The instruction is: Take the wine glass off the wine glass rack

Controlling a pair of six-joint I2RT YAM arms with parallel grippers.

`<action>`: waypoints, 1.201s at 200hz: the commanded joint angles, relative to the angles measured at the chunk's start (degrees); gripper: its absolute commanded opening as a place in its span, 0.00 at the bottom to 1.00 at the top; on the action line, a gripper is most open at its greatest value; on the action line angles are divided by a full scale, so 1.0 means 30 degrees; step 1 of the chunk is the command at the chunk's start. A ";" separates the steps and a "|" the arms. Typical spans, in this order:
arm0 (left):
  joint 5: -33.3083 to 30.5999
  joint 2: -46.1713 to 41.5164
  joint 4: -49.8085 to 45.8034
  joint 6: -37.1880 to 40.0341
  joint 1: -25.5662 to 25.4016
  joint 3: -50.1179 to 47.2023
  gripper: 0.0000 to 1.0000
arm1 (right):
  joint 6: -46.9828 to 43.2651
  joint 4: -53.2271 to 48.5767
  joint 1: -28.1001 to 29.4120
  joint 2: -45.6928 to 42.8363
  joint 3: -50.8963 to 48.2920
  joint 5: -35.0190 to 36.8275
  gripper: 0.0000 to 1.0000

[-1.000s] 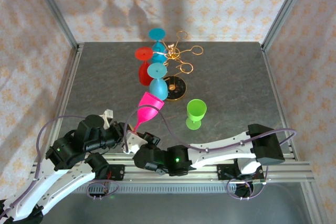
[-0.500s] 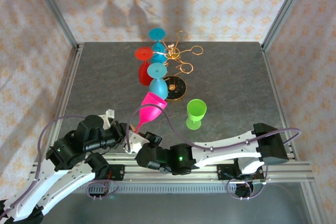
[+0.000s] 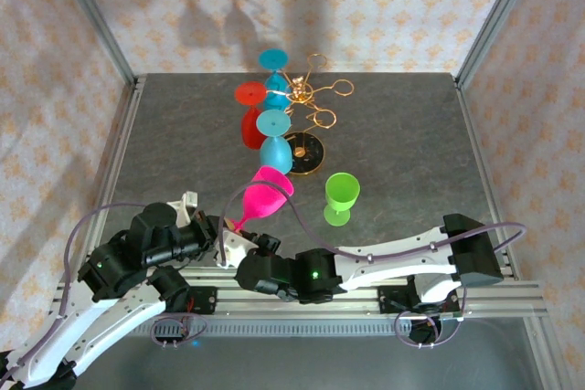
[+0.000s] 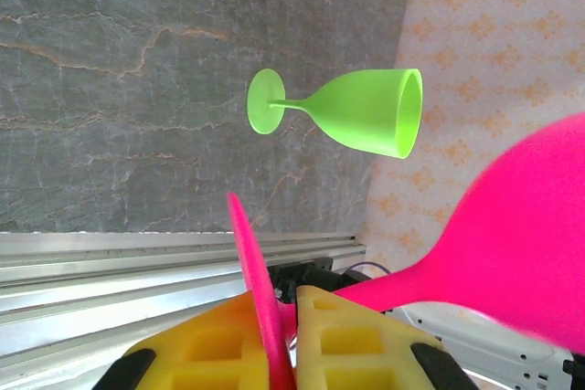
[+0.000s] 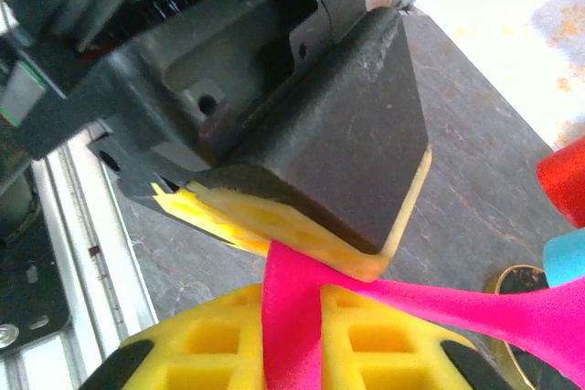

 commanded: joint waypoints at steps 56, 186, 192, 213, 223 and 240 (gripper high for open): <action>-0.2209 -0.0810 -0.0781 0.1306 0.0196 -0.1039 0.00 | 0.2031 -0.0661 0.0358 -0.1976 0.2317 -0.0447 0.29; -0.1685 -0.2140 0.3592 0.2053 0.0192 -0.3768 0.00 | 1.1134 -1.0889 -0.4051 -0.3540 0.9013 -0.8208 0.50; -0.1652 -0.2171 0.3703 0.2112 0.0196 -0.3818 0.00 | 1.1460 -1.0914 -0.4424 -0.3752 0.8890 -0.8689 0.51; -0.1491 -0.2313 0.4203 0.2174 0.0192 -0.4068 0.00 | 1.2403 -1.0773 -0.5801 -0.4477 0.8258 -1.0403 0.56; -0.1466 -0.2418 0.4516 0.2146 0.0193 -0.4239 0.00 | 1.2698 -1.0687 -0.6489 -0.4804 0.7905 -1.1417 0.58; -0.1386 -0.2665 0.5102 0.2016 0.0203 -0.4593 0.00 | 1.3154 -1.0728 -0.7488 -0.5162 0.7450 -1.2815 0.61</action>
